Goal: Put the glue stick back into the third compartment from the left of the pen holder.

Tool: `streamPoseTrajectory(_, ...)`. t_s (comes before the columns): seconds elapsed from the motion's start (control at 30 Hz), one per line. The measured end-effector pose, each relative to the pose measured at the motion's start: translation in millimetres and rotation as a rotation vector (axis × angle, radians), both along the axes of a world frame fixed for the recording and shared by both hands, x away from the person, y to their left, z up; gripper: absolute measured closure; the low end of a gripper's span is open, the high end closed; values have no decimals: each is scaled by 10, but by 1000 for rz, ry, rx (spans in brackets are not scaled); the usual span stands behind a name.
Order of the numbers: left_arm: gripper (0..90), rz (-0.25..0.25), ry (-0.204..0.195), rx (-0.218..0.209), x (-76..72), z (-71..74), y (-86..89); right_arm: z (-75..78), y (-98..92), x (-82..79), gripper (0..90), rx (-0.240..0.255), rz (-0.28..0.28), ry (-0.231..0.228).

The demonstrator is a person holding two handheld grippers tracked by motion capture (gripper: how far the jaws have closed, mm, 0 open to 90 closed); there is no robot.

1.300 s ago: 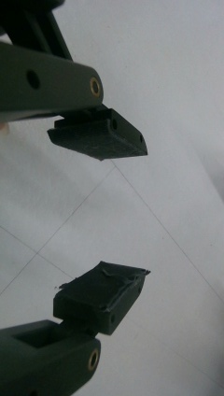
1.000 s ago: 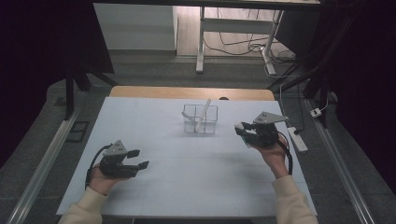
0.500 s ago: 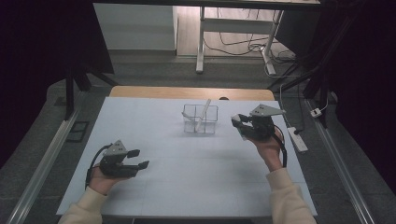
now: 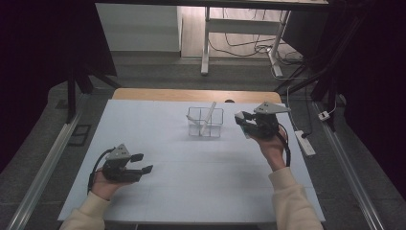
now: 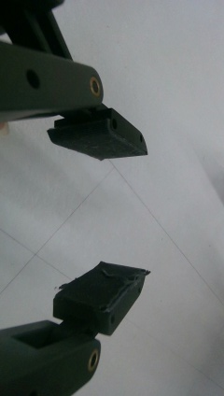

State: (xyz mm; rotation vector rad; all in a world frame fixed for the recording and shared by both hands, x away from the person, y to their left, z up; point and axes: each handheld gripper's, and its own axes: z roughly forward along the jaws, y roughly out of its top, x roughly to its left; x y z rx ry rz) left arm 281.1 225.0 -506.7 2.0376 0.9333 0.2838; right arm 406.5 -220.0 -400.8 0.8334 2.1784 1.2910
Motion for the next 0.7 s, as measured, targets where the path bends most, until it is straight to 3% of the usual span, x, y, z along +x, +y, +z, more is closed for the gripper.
streamPoseTrajectory(0.7,359,1,5,-1,4,-9,7,37,167,169,642,29,-2,-6)
